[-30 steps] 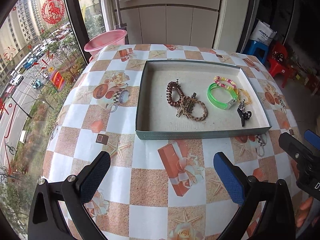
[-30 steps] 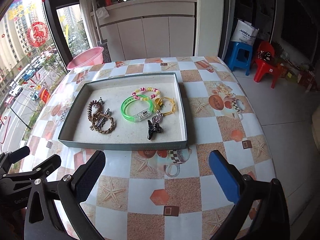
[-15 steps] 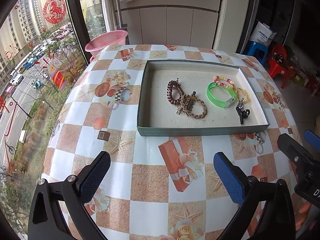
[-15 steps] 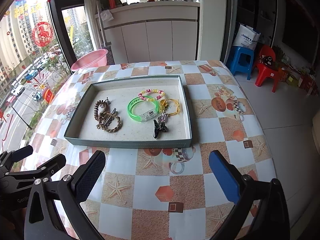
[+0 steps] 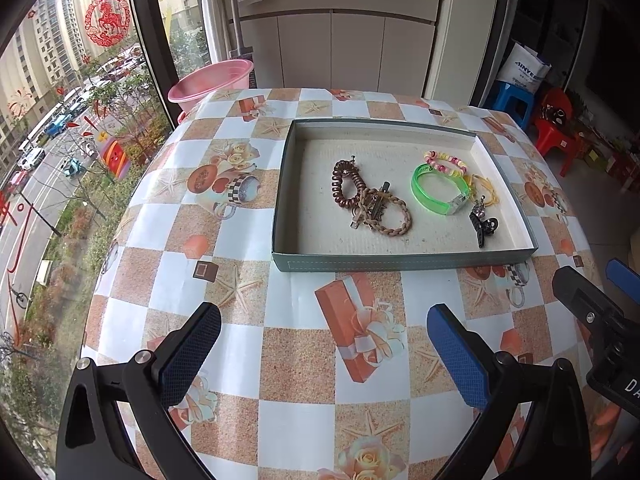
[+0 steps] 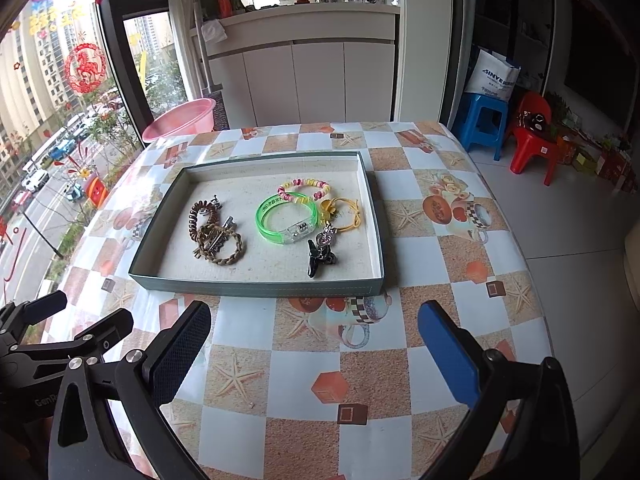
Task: Organize jewelry
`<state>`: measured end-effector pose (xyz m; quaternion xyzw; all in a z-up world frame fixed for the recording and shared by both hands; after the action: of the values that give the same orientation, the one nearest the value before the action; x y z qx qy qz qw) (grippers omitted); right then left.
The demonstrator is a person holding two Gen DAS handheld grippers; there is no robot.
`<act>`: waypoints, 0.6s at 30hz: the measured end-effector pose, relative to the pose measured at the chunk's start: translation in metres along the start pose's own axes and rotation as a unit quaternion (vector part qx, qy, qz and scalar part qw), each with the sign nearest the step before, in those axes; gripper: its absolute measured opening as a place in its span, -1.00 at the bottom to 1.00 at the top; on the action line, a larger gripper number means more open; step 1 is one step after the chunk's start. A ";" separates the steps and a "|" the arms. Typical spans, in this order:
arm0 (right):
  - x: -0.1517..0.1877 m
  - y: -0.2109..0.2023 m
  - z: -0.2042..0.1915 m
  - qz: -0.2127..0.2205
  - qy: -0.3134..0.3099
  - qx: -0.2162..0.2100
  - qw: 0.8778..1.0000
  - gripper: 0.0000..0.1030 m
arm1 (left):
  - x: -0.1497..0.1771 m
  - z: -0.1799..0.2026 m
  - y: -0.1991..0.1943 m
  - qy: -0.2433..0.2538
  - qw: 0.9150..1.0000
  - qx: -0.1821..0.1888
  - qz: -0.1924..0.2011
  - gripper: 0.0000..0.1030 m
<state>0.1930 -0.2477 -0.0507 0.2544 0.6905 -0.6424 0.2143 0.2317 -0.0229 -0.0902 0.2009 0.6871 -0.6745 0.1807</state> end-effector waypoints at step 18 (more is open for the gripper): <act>-0.002 -0.001 -0.001 0.002 0.001 -0.003 1.000 0.99 | 0.001 0.001 0.002 0.004 1.000 -0.002 -0.003 1.00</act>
<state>0.1939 -0.2472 -0.0489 0.2553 0.6919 -0.6399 0.2157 0.2317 -0.0239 -0.0923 0.2009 0.6897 -0.6730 0.1761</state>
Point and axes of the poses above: each gripper's, at about its wrist camera, not at the fingertips, and y roughly the way its jaws point, z to its right, x to its underside, the point moved 4 cm from there along y, roughly the way its jaws point, and after that the axes turned 1 degree about -z, right-handed, at the moved point
